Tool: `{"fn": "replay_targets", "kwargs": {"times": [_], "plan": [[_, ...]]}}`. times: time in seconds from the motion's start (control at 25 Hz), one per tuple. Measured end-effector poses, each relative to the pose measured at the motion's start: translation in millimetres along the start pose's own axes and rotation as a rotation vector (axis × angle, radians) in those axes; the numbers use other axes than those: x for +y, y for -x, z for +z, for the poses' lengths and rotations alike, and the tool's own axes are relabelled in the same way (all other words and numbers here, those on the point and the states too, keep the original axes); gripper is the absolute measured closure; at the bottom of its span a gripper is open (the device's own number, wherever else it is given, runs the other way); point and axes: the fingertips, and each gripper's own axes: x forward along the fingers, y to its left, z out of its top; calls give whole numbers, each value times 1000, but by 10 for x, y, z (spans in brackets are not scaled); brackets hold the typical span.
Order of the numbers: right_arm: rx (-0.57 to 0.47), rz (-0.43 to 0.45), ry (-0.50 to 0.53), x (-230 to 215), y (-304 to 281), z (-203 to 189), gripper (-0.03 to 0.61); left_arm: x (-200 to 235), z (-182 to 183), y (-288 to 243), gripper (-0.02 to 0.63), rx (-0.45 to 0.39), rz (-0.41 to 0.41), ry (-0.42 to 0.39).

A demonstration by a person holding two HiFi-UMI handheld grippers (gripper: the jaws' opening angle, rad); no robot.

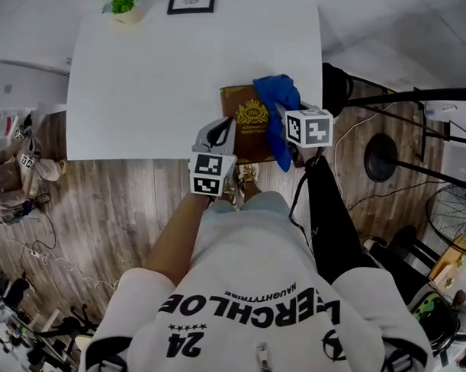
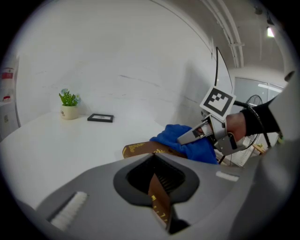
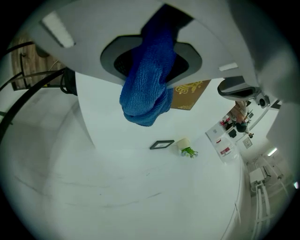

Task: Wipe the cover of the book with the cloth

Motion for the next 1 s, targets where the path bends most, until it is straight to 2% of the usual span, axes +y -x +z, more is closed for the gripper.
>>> {"fn": "replay_targets", "kwargs": {"times": [0.2, 0.28, 0.52, 0.68, 0.88, 1.0], "plan": [[-19, -19, -4, -66, 85, -11, 471, 14, -75, -5, 555, 11, 3, 3], [-51, 20, 14, 52, 164, 49, 471, 0, -52, 14, 556, 8, 8, 5], [-107, 221, 103, 635, 230, 190, 471, 84, -50, 94, 556, 13, 39, -10], [-121, 269, 138, 930, 216, 221, 469, 168, -74, 224, 555, 12, 71, 14], [-268, 269, 210, 1126, 336, 453, 469, 236, -110, 321, 555, 17, 97, 31], [-310, 331, 229, 1272, 414, 518, 470, 251, -167, 356, 555, 25, 103, 48]]}}
